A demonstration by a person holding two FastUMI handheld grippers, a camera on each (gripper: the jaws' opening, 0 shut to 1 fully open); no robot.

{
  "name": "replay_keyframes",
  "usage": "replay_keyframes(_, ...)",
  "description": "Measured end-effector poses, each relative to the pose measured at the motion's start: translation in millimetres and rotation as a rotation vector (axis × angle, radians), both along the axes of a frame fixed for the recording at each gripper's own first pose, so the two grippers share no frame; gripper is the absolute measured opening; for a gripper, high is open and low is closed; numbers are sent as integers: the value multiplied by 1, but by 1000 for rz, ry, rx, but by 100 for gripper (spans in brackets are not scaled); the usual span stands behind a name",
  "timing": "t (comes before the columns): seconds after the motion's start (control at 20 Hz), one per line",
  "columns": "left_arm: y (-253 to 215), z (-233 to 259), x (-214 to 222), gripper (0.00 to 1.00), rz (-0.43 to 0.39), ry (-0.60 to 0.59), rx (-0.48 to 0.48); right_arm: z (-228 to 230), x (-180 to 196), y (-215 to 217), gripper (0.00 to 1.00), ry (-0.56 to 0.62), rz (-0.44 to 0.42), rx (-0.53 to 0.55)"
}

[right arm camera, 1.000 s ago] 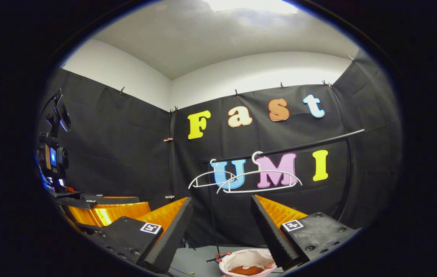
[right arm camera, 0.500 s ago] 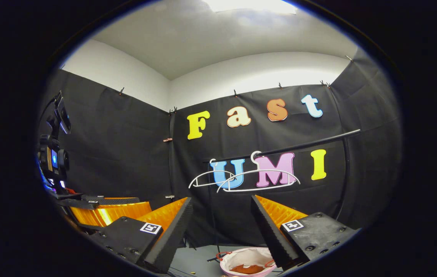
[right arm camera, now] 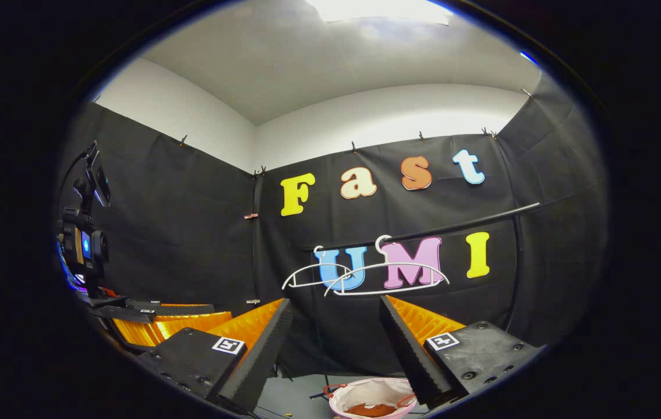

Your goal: Grasp the clothes on the hanger with both hands and then place them into the laundry hamper below.

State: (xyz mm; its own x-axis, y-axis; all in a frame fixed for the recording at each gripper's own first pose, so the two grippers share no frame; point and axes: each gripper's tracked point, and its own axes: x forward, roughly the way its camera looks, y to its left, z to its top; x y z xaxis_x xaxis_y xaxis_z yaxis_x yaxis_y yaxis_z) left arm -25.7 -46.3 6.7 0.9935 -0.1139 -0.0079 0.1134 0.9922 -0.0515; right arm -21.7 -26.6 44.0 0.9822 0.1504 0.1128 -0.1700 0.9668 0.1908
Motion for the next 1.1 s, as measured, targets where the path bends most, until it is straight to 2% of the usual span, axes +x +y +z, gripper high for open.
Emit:
replay_keyframes(0.4, -3, 1, 4, 95, -5, -8, -5, 11, 2, 8, 97, -52, 4, 0)
replay_keyframes(1.1, 7, -2, 8, 95, -3, -2, -28, 5, 12, 13, 98, -30, -7, 6)
